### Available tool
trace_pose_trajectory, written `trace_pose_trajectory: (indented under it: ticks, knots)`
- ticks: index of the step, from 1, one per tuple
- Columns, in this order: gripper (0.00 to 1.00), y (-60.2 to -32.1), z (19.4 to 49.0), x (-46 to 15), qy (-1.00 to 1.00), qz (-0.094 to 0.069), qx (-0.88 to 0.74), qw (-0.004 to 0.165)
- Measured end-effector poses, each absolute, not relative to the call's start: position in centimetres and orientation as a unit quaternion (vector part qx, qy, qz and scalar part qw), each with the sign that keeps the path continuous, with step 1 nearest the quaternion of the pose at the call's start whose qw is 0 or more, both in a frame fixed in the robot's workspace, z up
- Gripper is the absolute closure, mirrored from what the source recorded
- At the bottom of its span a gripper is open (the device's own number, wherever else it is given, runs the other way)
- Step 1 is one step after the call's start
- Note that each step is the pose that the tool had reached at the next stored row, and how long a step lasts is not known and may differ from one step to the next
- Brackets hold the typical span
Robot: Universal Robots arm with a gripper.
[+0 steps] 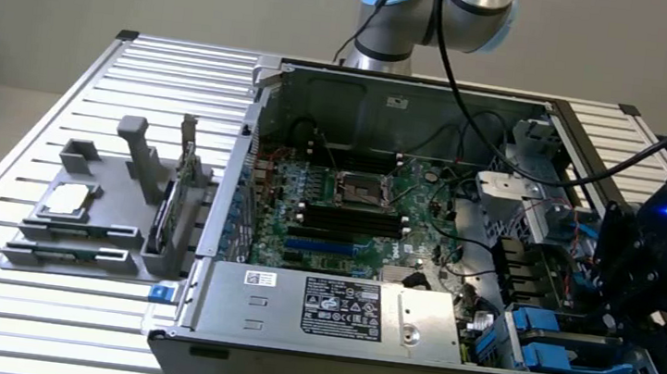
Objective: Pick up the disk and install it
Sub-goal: 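Insert the first disk wire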
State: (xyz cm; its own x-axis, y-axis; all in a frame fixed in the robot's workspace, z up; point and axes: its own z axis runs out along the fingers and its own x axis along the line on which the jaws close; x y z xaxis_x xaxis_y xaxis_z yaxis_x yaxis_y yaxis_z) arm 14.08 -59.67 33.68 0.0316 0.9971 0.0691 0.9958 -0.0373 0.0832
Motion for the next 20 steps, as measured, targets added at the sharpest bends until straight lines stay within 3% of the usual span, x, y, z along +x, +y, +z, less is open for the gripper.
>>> trace_pose_trajectory:
  ticks: [20]
  knots:
    - [0.83,-59.50,33.68,13.96,0.693,0.050,0.719,0.010]
